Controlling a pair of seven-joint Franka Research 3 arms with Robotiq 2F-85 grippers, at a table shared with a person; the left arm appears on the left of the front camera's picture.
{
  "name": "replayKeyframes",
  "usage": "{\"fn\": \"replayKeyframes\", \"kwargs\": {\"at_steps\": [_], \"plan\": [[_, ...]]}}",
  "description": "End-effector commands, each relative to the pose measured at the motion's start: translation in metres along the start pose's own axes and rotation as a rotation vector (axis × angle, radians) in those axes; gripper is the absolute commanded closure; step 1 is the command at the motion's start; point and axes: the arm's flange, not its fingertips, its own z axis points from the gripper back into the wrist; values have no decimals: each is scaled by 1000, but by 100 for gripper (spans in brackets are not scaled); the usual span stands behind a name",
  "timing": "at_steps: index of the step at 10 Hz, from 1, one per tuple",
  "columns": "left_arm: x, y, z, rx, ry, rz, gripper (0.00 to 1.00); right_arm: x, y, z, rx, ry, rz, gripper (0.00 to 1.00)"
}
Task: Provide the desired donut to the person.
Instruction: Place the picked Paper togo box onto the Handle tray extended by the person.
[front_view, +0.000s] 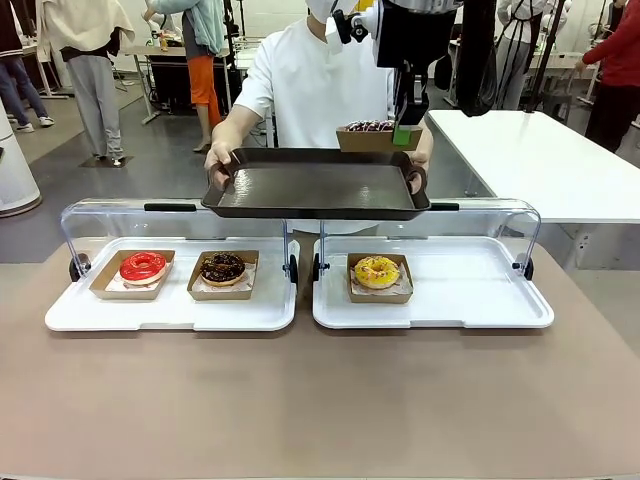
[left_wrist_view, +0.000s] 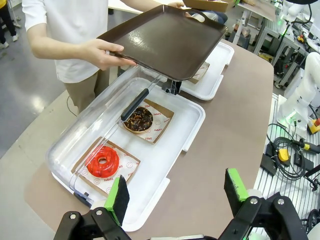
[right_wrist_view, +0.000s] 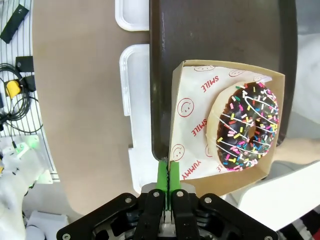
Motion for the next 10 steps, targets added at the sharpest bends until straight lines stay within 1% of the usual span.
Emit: {"fn": "replayKeyframes", "kwargs": {"at_steps": [1, 2, 3, 6, 10], "plan": [[2, 0, 0, 1, -3, -1, 0, 0, 0, 0, 0, 0, 0, 99], [2, 0, 0, 1, -3, -1, 0, -8, -10, -4, -26, -74, -28, 99], [2, 0, 0, 1, -3, -1, 0, -9, -20, -11, -32, -75, -61, 99], [2, 0, 0, 1, -3, -1, 0, -13, -52, -34, 10, -107, -104, 99], [2, 0, 0, 1, -3, -1, 0, -18, -75, -55, 96, -85, -114, 99]]}}
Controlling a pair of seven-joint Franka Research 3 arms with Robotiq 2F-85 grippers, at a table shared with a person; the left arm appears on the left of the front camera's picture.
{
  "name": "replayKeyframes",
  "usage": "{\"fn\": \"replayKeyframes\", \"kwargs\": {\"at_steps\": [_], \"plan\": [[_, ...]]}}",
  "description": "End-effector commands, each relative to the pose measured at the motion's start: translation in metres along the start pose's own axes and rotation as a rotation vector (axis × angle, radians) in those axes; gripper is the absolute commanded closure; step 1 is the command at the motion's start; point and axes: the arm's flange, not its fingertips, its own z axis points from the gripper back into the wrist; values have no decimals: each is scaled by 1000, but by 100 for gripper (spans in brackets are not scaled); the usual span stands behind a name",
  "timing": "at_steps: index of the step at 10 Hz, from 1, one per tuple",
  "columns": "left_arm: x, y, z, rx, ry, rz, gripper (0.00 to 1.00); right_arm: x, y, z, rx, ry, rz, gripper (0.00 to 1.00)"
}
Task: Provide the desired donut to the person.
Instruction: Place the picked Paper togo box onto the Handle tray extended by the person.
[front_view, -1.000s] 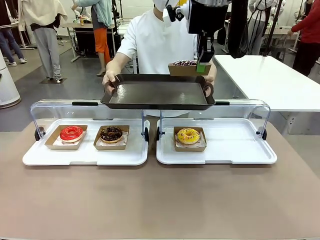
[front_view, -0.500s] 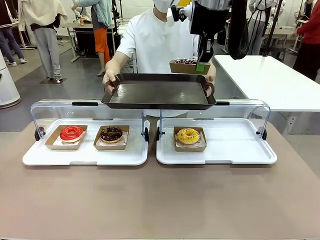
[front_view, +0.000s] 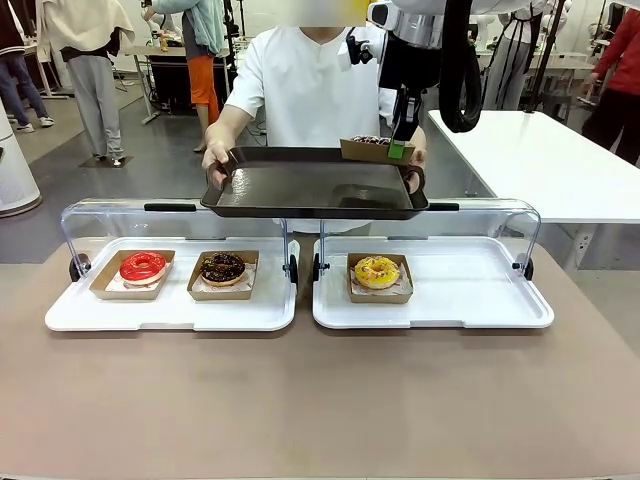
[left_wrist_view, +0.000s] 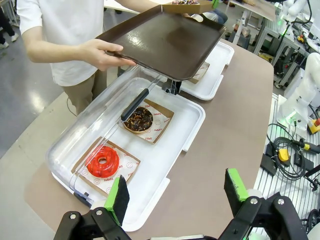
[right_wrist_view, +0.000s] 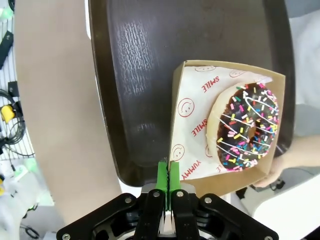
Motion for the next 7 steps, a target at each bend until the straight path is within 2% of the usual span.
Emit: {"fn": "replayKeyframes", "kwargs": {"at_steps": [1, 7], "plan": [[2, 0, 0, 1, -3, -1, 0, 3, -14, 2, 50, 1, -5, 99], [2, 0, 0, 1, -3, -1, 0, 0, -33, -23, 104, 24, 10, 99]]}}
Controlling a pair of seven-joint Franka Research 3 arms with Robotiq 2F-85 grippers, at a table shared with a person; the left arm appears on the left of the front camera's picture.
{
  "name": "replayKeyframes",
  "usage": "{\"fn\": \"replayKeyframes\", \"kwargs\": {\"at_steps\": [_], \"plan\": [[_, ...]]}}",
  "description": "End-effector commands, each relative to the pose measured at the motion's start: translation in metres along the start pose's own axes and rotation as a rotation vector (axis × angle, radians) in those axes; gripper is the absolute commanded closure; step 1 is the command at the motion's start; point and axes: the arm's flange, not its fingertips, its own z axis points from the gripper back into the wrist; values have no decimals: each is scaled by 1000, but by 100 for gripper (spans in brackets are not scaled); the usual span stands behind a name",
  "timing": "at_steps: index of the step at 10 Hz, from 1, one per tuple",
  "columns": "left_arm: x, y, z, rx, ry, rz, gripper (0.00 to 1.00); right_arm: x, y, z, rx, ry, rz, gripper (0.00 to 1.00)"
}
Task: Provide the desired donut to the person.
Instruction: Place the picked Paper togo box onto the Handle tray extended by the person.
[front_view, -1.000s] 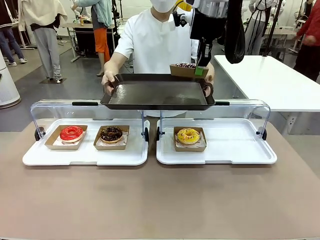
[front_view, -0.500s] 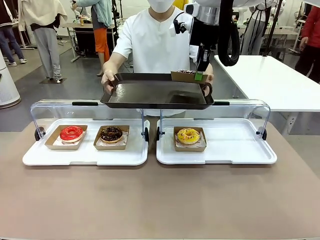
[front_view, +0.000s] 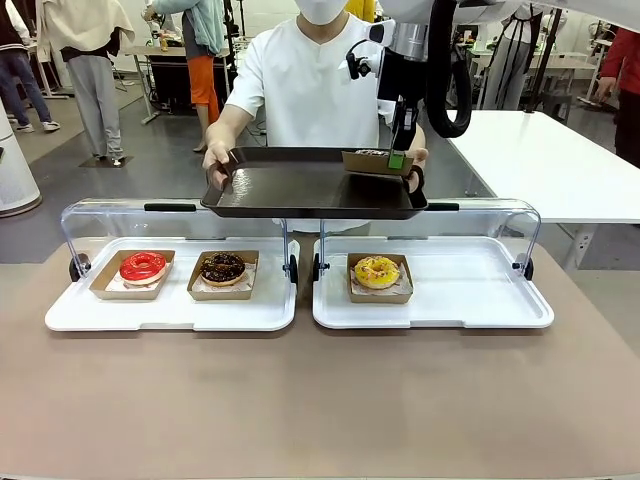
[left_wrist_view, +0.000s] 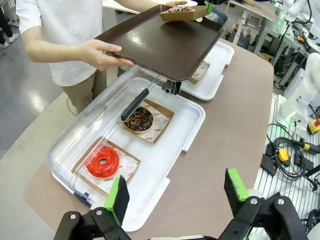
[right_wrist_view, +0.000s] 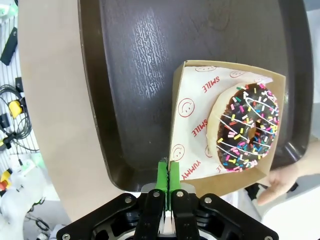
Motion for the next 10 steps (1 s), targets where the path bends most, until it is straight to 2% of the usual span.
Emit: {"fn": "replayKeyframes", "kwargs": {"at_steps": [1, 10], "plan": [[1, 0, 0, 1, -3, -1, 0, 0, -10, 3, 18, -1, 21, 99], [1, 0, 0, 1, -3, -1, 0, -6, -31, -20, 79, 22, 49, 99]]}}
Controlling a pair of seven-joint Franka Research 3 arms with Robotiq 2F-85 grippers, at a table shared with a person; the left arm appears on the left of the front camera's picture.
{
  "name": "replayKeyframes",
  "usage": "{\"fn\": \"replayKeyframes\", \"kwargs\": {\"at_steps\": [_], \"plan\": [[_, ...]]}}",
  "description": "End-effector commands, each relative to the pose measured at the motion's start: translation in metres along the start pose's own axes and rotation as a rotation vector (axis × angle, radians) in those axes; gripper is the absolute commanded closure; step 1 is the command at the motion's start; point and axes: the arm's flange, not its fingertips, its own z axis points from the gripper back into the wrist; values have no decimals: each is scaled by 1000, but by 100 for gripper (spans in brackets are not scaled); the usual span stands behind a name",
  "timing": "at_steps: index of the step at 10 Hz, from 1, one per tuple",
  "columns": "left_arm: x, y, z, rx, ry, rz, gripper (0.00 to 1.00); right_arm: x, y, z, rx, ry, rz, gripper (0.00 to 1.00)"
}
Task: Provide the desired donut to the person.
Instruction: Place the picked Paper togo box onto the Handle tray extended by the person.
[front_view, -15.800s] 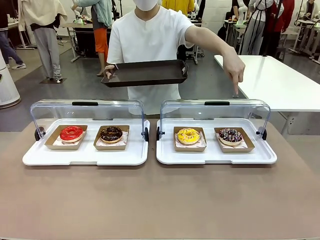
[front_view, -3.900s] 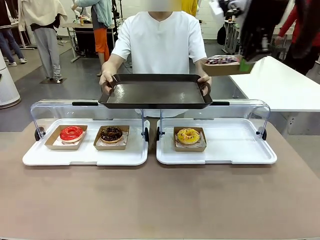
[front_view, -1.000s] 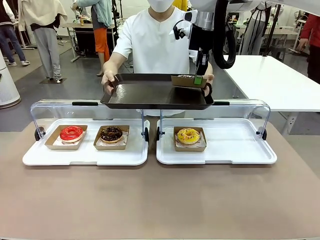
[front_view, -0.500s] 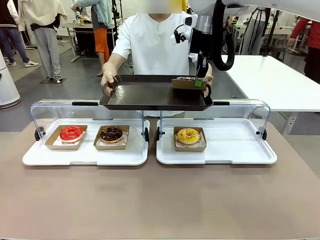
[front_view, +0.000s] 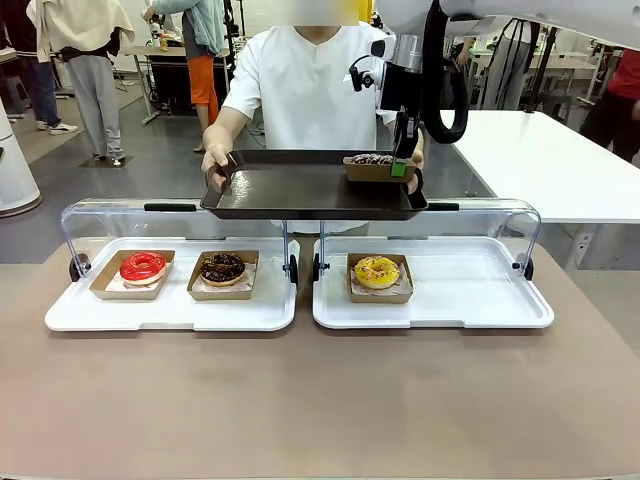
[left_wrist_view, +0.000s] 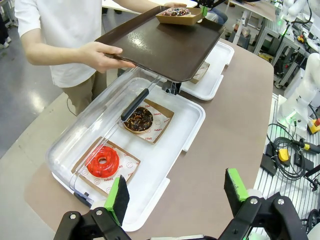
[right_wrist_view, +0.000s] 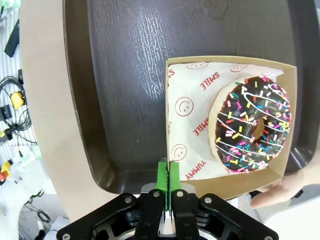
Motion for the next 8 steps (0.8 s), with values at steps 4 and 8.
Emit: {"fn": "replayKeyframes", "kwargs": {"at_steps": [4, 8], "plan": [[1, 0, 0, 1, -3, -1, 0, 0, -6, 3, 24, 19, 24, 34], [1, 0, 0, 1, -3, -1, 0, 0, -5, 3, 24, 21, 30, 0]]}}
